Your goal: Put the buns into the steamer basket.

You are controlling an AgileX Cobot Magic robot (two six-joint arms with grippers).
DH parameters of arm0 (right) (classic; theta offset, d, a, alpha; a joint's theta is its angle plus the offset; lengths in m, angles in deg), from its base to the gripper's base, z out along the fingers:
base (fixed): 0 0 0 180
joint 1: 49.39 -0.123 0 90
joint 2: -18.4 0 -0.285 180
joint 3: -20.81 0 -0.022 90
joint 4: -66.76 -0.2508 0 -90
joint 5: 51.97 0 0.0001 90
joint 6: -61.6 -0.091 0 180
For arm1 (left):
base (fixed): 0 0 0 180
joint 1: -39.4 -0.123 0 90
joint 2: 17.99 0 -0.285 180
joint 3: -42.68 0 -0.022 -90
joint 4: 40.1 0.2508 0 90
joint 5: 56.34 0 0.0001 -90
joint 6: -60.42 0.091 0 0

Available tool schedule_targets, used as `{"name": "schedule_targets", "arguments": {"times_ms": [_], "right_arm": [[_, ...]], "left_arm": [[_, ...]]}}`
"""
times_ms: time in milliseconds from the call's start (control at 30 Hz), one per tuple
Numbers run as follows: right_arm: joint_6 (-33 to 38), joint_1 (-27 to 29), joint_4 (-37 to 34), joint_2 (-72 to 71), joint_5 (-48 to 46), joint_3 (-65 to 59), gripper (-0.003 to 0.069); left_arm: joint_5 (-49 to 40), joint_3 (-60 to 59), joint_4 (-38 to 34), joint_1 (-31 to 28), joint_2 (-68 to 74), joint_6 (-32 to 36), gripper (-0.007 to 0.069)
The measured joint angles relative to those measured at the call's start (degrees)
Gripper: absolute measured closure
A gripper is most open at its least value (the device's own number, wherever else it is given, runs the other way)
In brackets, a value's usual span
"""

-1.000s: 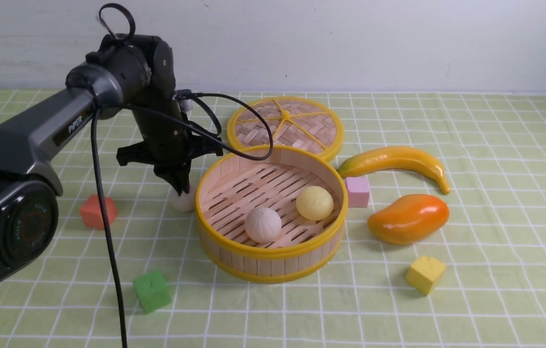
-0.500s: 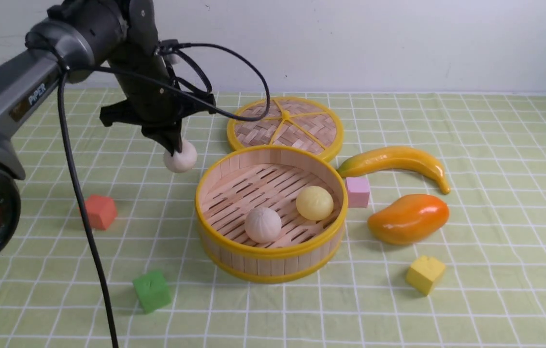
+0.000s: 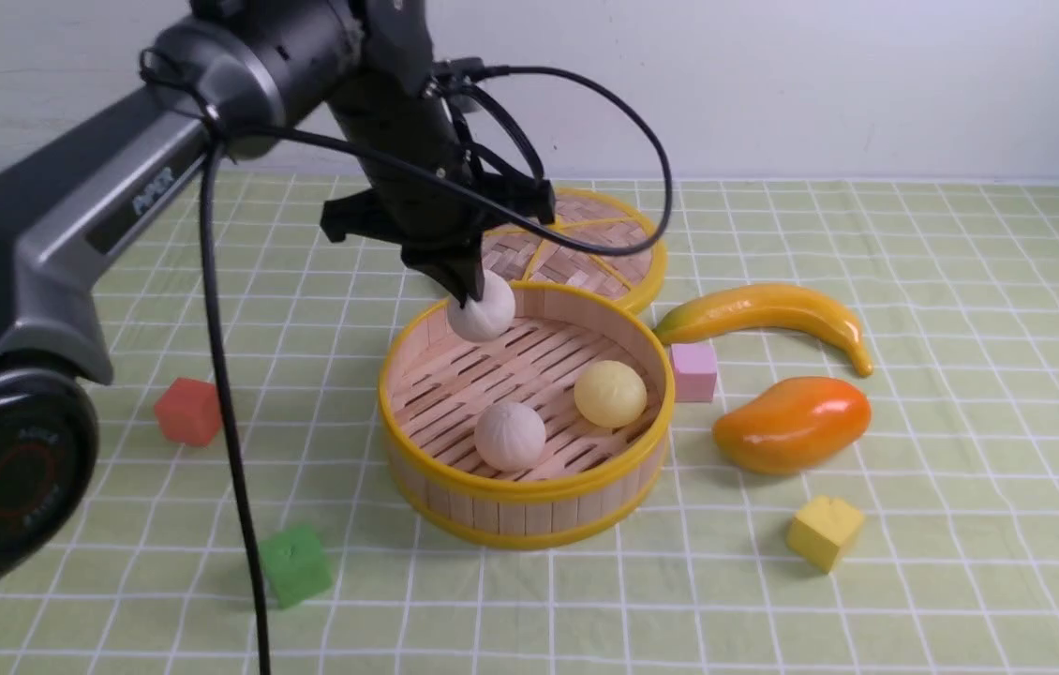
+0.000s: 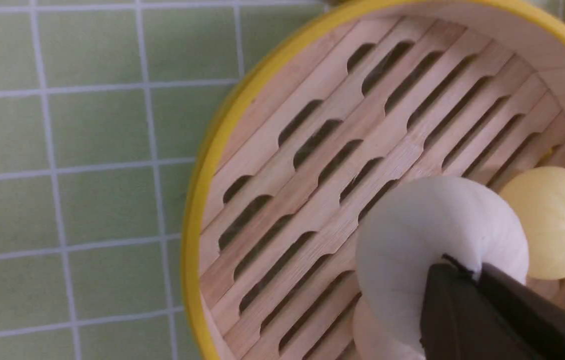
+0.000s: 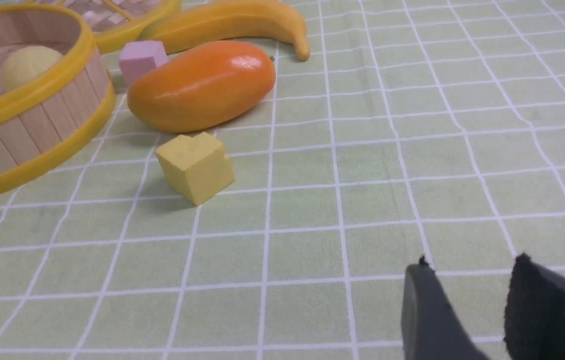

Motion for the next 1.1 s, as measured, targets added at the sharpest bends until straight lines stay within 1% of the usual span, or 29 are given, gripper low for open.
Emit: {"name": "schedule_targets", "arguments": {"times_ms": [67,200,233,300,333,367,467,500,533,633,667,733,867,900,933,1000,1033,1100], "right_arm": [[0.0,0.0,0.0,0.0,0.0,0.0,0.042],[0.0,0.0,0.0,0.0,0.0,0.0,0.042],[0.0,0.0,0.0,0.0,0.0,0.0,0.042],[0.0,0.0,0.0,0.0,0.0,0.0,0.042],[0.0,0.0,0.0,0.0,0.0,0.0,0.042],[0.0,0.0,0.0,0.0,0.0,0.0,0.042],[0.0,0.0,0.0,0.0,0.0,0.0,0.042],[0.0,0.0,0.0,0.0,0.0,0.0,0.042],[0.0,0.0,0.0,0.0,0.0,0.0,0.042],[0.0,0.0,0.0,0.0,0.0,0.0,0.042],[0.0,0.0,0.0,0.0,0.0,0.0,0.042],[0.0,0.0,0.0,0.0,0.0,0.0,0.042],[0.0,0.0,0.0,0.0,0.0,0.0,0.0419],[0.0,0.0,0.0,0.0,0.0,0.0,0.0419],[0.0,0.0,0.0,0.0,0.0,0.0,0.0419],[0.0,0.0,0.0,0.0,0.0,0.0,0.0419],[0.0,0.0,0.0,0.0,0.0,0.0,0.0419],[0.0,0.0,0.0,0.0,0.0,0.0,0.0419]], "left_arm": [[0.0,0.0,0.8,0.3,0.9,-1.2,0.0637],[0.0,0.0,4.3,0.4,4.2,-7.1,0.061],[0.0,0.0,4.5,0.4,4.3,-7.3,0.0608],[0.0,0.0,5.8,0.3,4.8,-9.1,0.0565],[0.0,0.0,5.8,0.3,4.8,-9.3,0.0561],[0.0,0.0,6.0,0.3,4.7,-9.7,0.0519],[0.0,0.0,6.0,0.3,4.4,-10.0,0.043],[0.0,0.0,5.9,0.3,4.4,-10.0,0.0391],[0.0,0.0,5.7,0.3,4.0,-10.0,0.0335],[0.0,-0.1,4.7,0.3,1.8,-9.3,0.0249],[0.0,-0.1,4.7,0.3,1.8,-9.3,0.0243],[0.0,-0.1,2.8,0.3,-2.3,-7.1,0.0196],[0.0,-1.7,-1.2,0.3,-12.4,-2.9,0.0179],[0.0,-1.7,-1.3,0.3,-13.0,-2.7,0.0179],[0.0,-3.1,-2.0,0.3,-17.1,-2.2,0.0181],[0.0,-5.1,-2.4,0.3,-20.9,-1.7,0.0184],[0.0,-8.1,-3.0,0.3,-26.9,-1.5,0.0195],[0.0,-13.0,-3.6,0.3,-34.1,-1.5,0.0213]]}}
